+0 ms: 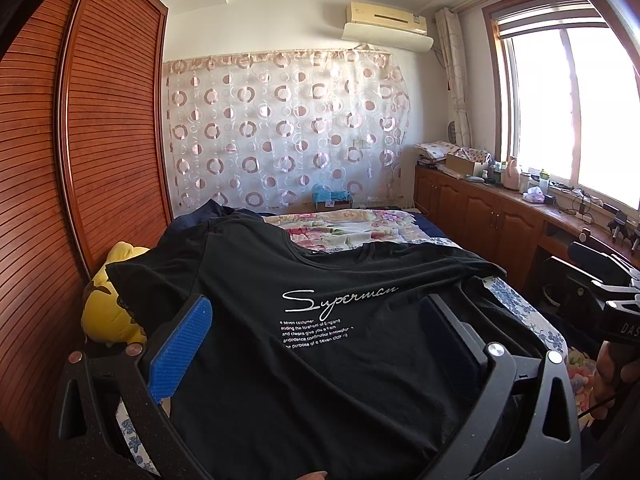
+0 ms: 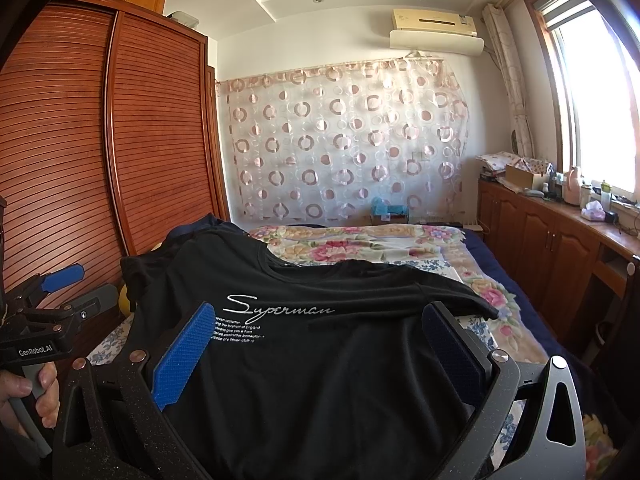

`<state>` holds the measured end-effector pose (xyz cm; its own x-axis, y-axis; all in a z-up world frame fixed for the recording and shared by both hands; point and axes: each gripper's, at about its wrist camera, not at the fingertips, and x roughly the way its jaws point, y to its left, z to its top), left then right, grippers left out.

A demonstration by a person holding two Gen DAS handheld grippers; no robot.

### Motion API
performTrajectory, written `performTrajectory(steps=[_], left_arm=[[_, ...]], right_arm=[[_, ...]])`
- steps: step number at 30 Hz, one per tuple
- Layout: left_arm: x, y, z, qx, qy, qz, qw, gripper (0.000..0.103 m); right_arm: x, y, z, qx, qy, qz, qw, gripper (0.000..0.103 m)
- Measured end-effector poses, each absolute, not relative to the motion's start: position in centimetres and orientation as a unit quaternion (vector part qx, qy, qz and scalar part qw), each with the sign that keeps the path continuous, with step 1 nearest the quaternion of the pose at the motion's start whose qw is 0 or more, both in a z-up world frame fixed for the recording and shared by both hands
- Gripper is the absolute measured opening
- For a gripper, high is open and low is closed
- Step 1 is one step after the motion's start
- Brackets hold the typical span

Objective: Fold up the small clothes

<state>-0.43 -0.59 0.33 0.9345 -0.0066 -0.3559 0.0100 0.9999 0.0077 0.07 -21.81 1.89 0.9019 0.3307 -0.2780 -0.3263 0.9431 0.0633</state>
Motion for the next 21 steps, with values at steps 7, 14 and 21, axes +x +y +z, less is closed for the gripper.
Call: performTrajectory(steps=[7, 14, 21], left_arm=[[-0.41, -0.57, 0.32, 0.005, 0.181, -0.005, 0.983, 0.103], [-0.48, -0.75, 0.25, 0.004, 0.182, -0.005, 0.983, 0.103], [-0.48, -0.73, 0.22, 0.004, 0.182, -0.004, 0.983, 0.103]], right_arm=[[0.07, -21.86, 1.82, 0.008, 0.144, 0.169, 0.975, 0.103], [0.02, -21.74, 1.71, 0.008, 0.145, 0.168, 0.975, 0.103], [0.05, -21.72, 1.67, 0.008, 0.145, 0.168, 0.975, 0.103]])
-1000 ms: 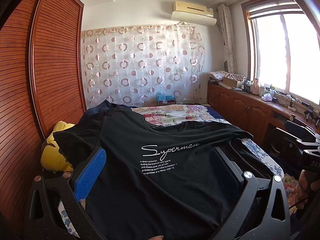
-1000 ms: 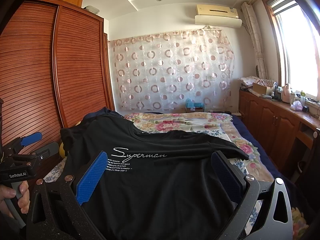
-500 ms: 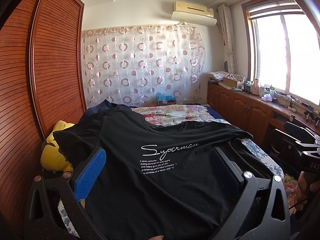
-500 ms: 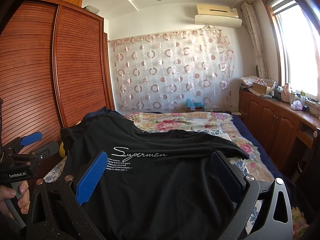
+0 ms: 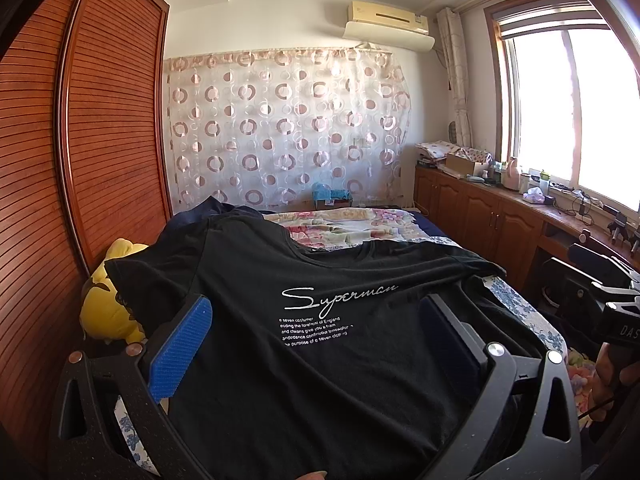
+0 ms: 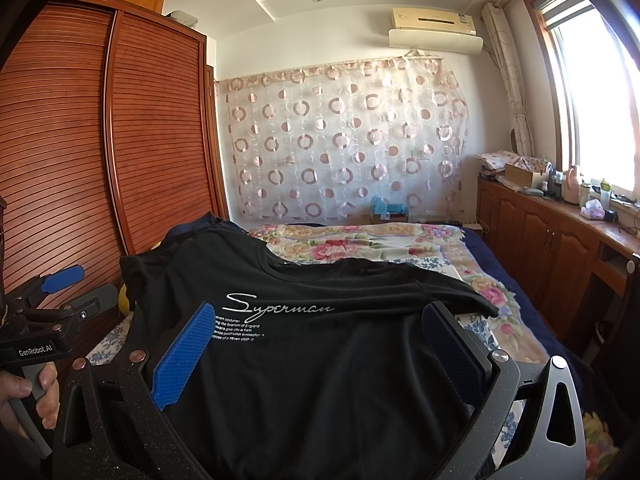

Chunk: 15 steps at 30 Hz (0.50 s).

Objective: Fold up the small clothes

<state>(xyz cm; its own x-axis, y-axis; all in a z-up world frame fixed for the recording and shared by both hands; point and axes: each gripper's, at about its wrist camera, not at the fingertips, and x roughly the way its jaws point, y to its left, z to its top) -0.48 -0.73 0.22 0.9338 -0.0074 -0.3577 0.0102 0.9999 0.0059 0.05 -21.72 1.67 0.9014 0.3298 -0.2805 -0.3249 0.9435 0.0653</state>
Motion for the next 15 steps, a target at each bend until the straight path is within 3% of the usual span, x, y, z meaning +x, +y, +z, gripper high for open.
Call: performTrajectory(steps=[15], left_arm=[[-0.44, -0.68, 0.23, 0.003, 0.182, -0.005, 0.983, 0.103]], right_arm=[[0.01, -21.63, 1.61, 0.009, 0.144, 0.167, 0.975, 0.103]])
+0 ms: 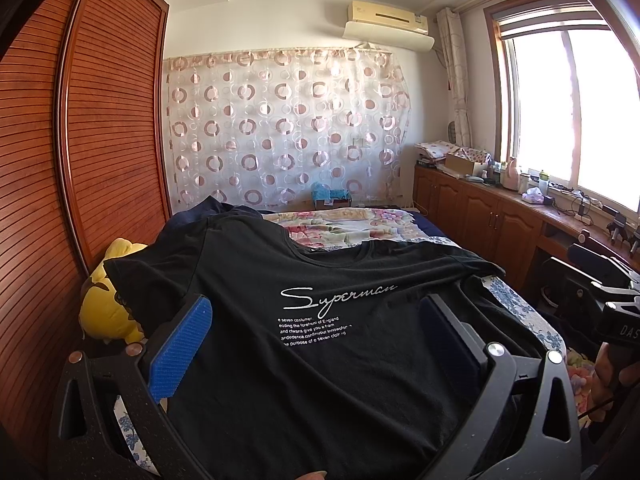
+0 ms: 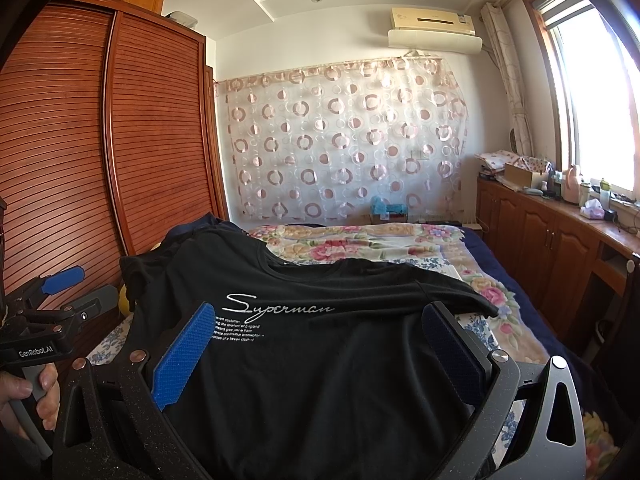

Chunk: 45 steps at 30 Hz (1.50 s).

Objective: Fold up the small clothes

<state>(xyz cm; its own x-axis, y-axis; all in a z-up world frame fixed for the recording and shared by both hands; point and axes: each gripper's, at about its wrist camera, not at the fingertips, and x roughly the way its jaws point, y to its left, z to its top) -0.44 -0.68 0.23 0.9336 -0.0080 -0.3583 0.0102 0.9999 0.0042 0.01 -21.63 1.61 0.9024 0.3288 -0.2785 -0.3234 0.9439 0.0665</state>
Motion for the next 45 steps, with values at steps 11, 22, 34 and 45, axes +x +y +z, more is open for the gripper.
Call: performTrajectory(steps=[11, 22, 34, 45], left_arm=[[-0.4, -0.7, 0.3, 0.002, 0.183, -0.005, 0.983, 0.103], [0.1, -0.7, -1.0, -0.001, 0.201, 0.000, 0.980, 0.103], [1.9, 3.3, -3.5, -0.022, 0.245, 0.030, 0.969, 0.103], [3.1, 8.9, -5.1, -0.035, 0.268, 0.066, 0.961, 0.103]], right_arm=[[0.1, -21.6, 1.6, 0.010, 0.144, 0.167, 0.975, 0.103], [0.5, -21.4, 1.5, 0.014, 0.152, 0.173, 0.973, 0.103], [2.8, -20.7, 1.0, 0.012, 0.167, 0.168, 0.971, 0.103], [5.2, -18.6, -0.3, -0.024, 0.162, 0.189, 0.968, 0.103]])
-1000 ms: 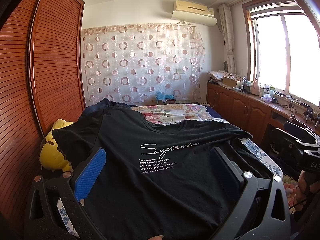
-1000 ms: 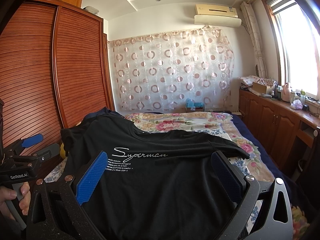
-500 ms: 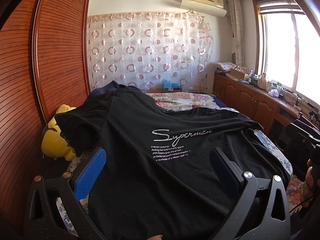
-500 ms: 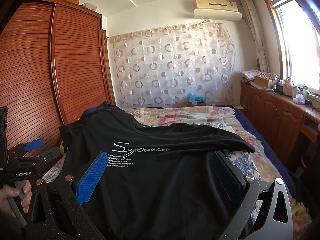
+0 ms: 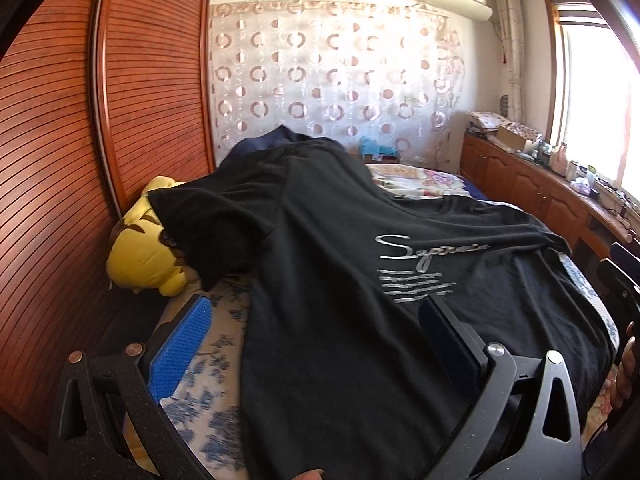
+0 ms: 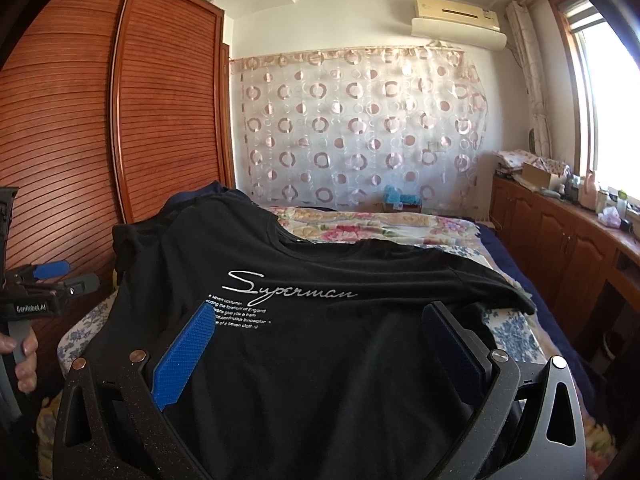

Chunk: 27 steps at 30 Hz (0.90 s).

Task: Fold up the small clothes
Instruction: 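Lower the left tool onto the T-shirt sleeve and close its fingers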

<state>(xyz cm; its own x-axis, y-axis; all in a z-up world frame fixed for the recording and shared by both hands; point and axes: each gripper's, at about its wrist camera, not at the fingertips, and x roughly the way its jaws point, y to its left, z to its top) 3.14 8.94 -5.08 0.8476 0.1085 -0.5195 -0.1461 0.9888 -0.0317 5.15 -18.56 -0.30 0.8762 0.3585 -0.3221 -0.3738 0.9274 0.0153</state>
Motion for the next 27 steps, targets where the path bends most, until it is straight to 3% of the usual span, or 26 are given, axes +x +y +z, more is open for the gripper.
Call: performTrajectory(steps=[9, 19, 27], left_arm=[[4.6, 14.2, -4.9, -0.055, 0.270, 0.064, 0.959, 0.102], [7.9, 18.7, -7.5, -0.096, 0.307, 0.065, 0.945, 0.074], [11.6, 21.2, -10.9, -0.130, 0.356, 0.061, 0.924, 0.062]], right_arm=[[7.8, -18.6, -0.7, -0.032, 0.183, 0.248, 0.951, 0.103], [9.5, -19.6, -1.5, -0.048, 0.191, 0.270, 0.942, 0.103], [10.9, -19.2, -1.1, -0.065, 0.202, 0.292, 0.933, 0.103]])
